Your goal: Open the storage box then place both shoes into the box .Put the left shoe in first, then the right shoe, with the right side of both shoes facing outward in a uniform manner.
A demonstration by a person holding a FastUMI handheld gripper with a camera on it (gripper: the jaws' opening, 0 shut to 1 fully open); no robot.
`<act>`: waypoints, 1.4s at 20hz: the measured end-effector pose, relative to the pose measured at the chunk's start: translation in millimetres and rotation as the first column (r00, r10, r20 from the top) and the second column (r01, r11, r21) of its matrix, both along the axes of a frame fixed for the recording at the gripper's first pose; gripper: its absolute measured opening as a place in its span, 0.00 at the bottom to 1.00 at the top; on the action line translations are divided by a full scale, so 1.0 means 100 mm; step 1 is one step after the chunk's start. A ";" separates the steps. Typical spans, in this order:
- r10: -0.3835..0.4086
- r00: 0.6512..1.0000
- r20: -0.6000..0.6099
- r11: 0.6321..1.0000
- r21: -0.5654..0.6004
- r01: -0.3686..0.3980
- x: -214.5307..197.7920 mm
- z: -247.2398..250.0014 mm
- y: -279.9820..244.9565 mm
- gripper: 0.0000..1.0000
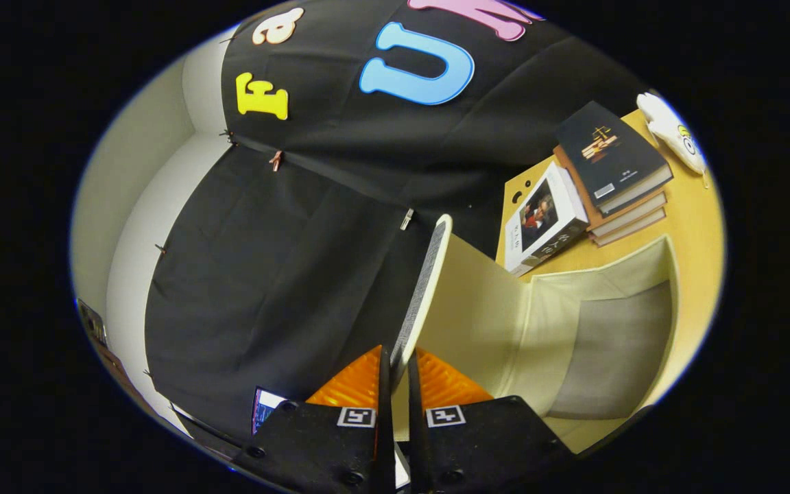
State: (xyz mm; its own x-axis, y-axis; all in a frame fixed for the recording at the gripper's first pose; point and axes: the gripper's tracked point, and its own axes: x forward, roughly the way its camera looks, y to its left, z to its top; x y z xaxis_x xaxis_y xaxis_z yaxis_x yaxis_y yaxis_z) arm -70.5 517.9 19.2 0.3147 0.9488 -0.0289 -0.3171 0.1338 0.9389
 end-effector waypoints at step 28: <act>-0.100 0.930 0.354 0.662 -0.674 0.328 0.22 -1.24 -2.18 0.98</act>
